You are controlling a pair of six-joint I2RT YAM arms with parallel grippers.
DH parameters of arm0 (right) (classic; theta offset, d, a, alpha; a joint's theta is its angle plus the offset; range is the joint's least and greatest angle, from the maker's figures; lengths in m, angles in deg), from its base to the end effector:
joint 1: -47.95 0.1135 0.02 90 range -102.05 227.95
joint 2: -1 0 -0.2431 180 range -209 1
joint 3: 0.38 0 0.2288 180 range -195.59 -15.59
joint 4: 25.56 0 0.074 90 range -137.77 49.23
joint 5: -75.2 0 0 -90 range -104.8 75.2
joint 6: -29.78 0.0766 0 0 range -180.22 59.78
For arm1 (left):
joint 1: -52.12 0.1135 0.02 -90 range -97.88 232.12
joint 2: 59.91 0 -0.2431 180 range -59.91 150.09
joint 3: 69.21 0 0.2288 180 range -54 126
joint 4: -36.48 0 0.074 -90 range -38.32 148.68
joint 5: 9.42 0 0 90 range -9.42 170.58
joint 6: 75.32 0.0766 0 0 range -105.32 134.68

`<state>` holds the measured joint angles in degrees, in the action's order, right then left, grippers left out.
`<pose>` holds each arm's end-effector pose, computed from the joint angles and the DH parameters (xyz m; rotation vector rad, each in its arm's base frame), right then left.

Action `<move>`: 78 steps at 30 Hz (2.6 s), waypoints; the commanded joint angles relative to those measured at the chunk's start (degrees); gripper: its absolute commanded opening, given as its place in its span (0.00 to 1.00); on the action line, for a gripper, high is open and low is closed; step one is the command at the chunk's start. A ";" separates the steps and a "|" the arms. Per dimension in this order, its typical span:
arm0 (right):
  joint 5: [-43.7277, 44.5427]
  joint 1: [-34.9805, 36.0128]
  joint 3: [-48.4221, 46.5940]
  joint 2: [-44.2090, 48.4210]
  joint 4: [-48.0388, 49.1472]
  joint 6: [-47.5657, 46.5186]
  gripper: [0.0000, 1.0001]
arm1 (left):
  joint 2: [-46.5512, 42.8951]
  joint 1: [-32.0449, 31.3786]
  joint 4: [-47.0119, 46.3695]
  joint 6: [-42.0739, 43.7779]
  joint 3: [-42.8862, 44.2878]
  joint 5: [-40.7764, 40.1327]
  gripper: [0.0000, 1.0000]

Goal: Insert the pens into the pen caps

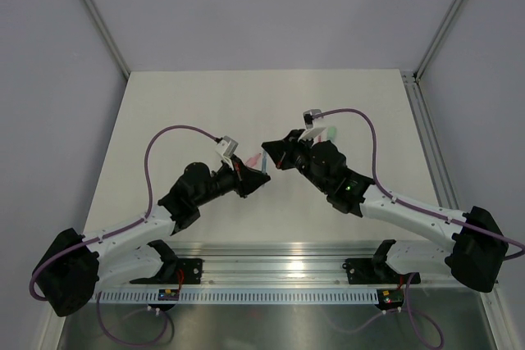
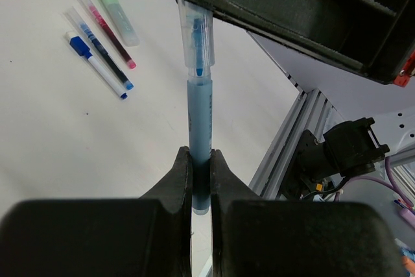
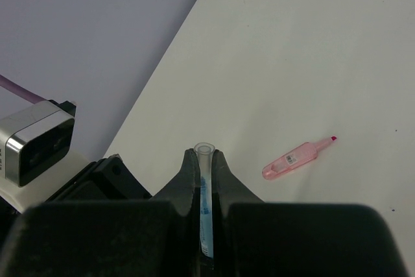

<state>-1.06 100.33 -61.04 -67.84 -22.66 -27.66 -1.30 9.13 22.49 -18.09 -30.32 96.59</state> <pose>0.2015 0.2317 0.2940 -0.1108 1.7411 0.9136 0.1726 -0.1898 0.2291 0.3899 1.7791 -1.2042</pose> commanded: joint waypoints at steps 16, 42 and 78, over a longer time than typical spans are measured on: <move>-6.53 3.25 8.27 2.48 0.35 -1.97 0.00 | 0.37 2.64 -7.99 -3.08 0.75 2.80 0.00; -9.43 14.94 14.78 -6.92 -6.51 8.39 0.00 | -4.64 5.19 -8.08 -3.17 -1.88 -0.10 0.00; -5.74 -17.03 -14.83 -28.97 -17.49 -6.01 0.00 | -1.92 5.45 -2.45 -2.21 0.66 -1.68 0.54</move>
<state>-4.29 85.56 -71.88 -94.22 -38.31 -29.87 -3.09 14.66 22.21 -20.95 -32.05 97.57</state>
